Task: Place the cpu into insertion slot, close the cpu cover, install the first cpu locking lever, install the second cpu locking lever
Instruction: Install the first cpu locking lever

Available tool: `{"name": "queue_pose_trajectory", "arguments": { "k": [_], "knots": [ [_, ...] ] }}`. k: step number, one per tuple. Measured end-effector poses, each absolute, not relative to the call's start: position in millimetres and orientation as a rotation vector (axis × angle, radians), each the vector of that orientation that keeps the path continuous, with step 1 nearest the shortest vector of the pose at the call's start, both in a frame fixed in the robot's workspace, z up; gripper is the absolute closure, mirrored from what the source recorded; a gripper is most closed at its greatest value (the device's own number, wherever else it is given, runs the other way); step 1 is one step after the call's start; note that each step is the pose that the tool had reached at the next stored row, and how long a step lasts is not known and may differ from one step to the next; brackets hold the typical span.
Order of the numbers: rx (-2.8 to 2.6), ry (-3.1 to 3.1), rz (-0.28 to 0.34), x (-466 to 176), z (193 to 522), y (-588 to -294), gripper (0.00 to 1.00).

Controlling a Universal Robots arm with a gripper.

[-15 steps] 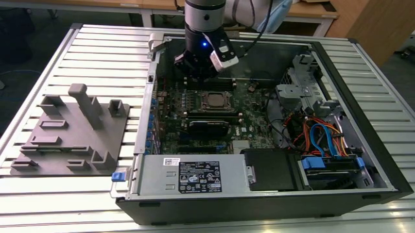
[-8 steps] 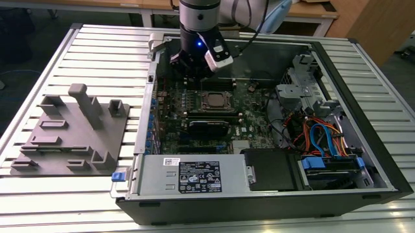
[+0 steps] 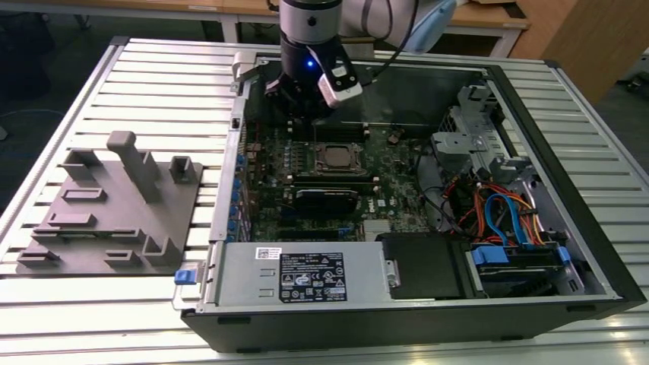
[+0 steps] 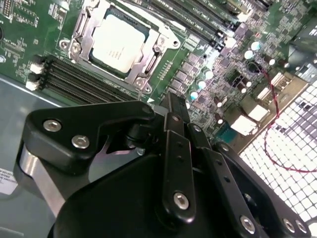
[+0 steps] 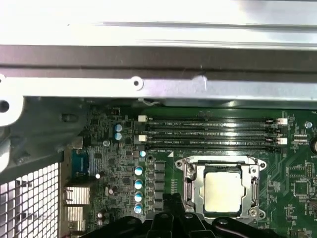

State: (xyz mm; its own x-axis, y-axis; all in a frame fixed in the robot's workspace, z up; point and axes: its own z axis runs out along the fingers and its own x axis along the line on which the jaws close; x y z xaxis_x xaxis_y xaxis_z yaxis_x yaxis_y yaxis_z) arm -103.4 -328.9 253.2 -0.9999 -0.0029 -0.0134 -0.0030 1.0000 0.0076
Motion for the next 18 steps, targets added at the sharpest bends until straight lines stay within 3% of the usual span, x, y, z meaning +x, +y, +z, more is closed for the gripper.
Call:
{"name": "queue_pose_trajectory", "arguments": {
  "k": [18],
  "knots": [
    [-0.005,3.128,0.01,-103.8,253.3,-323.9,0.9]
  ]
}}
